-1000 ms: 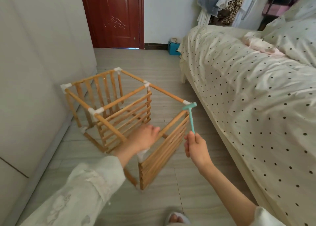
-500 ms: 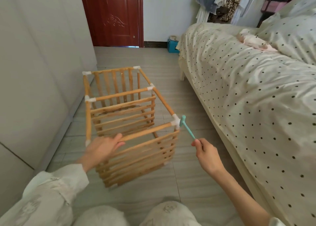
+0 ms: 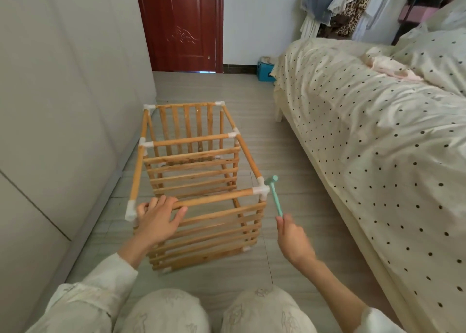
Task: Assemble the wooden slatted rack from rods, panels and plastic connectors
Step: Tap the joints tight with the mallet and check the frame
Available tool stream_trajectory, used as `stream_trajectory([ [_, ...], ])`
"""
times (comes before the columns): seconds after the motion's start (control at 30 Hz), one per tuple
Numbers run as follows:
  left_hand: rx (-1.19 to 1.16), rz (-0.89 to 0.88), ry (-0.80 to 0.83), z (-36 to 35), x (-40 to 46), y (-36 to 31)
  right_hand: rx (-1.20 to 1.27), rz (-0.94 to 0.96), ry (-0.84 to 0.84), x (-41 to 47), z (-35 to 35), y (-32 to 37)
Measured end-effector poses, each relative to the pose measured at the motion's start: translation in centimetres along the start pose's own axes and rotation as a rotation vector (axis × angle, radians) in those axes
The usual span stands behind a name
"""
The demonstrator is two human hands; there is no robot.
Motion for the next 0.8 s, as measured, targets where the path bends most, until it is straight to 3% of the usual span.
stream_trajectory([
  [0.07,-0.012,-0.016,-0.013,0.1,0.0,0.0,0.048,0.007,-0.052,1.2,0.3,0.3],
  [0.17,-0.025,-0.008,-0.005,0.1,0.1,-0.1,0.412,0.146,-0.432,1.7,4.0,2.4],
  [0.2,-0.029,-0.009,-0.002,0.1,0.0,-0.1,0.457,0.140,-0.454,1.5,4.3,2.6],
  [0.23,-0.034,-0.005,0.007,0.1,0.0,-0.1,0.421,0.095,-0.383,1.1,3.7,2.5],
  [0.3,-0.042,-0.001,0.016,0.1,0.1,0.1,0.079,-0.044,-0.068,0.2,1.2,1.2],
  [0.33,-0.047,-0.007,0.011,0.0,0.0,0.2,-0.022,-0.070,-0.015,0.0,0.6,0.6],
  [0.37,-0.052,-0.016,0.001,0.0,0.0,0.2,0.011,-0.071,-0.054,0.2,0.7,0.5],
  [0.47,-0.086,-0.012,-0.013,0.1,0.1,0.2,0.412,0.107,-0.372,0.8,3.1,2.0],
  [0.53,-0.108,-0.020,-0.019,0.2,0.0,0.2,0.462,0.185,-0.382,0.2,3.2,2.6],
  [0.63,-0.144,-0.016,-0.029,0.3,-0.1,0.3,0.053,-0.039,0.066,-0.2,0.0,1.1],
  [0.67,-0.149,-0.019,-0.032,0.4,-0.1,0.4,0.012,-0.041,0.070,0.2,-0.1,0.9],
  [0.7,-0.153,-0.021,-0.033,0.6,0.0,0.5,0.048,-0.024,0.015,0.8,0.3,0.9],
  [0.8,-0.162,-0.009,-0.014,0.8,0.4,1.2,0.381,0.152,-0.354,0.8,3.1,2.6],
])
Point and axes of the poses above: each hand's wrist, its own x-axis towards the middle knuckle, its own z-axis out of the back of the hand, y = z × x, the point moved 1 cm from there along x, towards the middle knuckle, and after that the axes turned 2 degrees about -y, right-handed, at the moved point
